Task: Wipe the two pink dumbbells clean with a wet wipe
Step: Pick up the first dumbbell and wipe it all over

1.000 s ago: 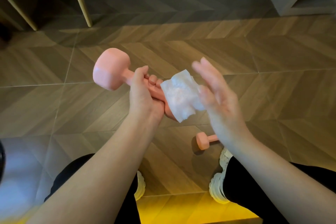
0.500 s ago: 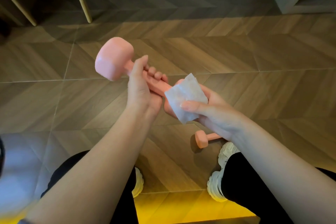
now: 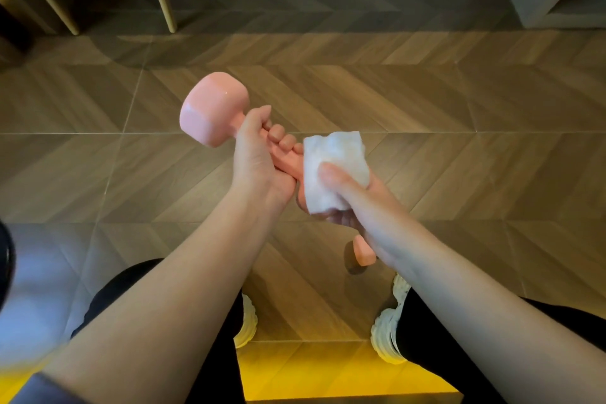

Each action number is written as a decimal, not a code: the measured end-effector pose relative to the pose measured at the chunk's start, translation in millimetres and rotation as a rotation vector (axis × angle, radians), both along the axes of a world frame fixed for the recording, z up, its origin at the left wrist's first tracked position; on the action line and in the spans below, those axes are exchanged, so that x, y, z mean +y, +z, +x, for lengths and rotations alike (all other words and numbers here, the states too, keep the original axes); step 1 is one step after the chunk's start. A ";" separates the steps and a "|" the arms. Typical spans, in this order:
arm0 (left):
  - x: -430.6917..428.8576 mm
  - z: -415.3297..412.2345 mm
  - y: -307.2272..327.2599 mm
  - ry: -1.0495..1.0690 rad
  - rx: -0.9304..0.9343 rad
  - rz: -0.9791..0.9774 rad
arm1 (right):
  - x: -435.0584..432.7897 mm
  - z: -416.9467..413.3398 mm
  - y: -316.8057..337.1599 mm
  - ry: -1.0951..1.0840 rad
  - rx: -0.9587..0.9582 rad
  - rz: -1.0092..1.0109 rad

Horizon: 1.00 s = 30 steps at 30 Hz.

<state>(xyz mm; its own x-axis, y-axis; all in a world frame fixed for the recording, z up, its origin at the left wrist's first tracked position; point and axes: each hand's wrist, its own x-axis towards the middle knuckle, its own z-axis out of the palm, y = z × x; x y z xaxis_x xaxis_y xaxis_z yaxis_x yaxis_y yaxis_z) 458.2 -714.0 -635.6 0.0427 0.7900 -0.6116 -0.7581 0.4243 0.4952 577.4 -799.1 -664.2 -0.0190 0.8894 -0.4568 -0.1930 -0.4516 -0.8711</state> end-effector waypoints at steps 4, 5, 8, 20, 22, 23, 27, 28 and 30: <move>1.1 1.4 -0.8 -0.026 0.010 -0.006 | 0.1 9.3 1.2 0.067 0.059 -0.021; 2.4 0.6 -0.7 -0.016 0.010 -0.005 | 0.2 12.4 2.3 0.107 0.090 0.001; 3.8 -2.4 -1.9 0.004 0.021 -0.001 | -0.4 12.2 1.8 0.122 0.082 0.022; 5.6 -7.3 -4.9 -0.014 -0.012 -0.024 | -1.1 16.1 1.6 0.174 0.064 0.026; 4.1 -7.1 -5.5 -0.014 -0.007 -0.033 | -2.4 9.5 0.2 0.117 0.010 0.012; 3.1 -6.6 -6.1 -0.010 -0.014 -0.039 | -2.1 5.5 -0.1 0.079 -0.030 0.004; 1.8 -3.8 -6.9 -0.027 -0.043 -0.054 | 0.7 3.4 1.2 0.036 -0.081 -0.026; 2.2 -3.3 -6.5 -0.038 -0.040 -0.050 | 0.7 7.5 2.4 0.060 -0.068 -0.027; 3.5 -4.5 -6.0 -0.045 -0.032 -0.037 | -0.7 15.8 4.4 0.120 0.001 -0.017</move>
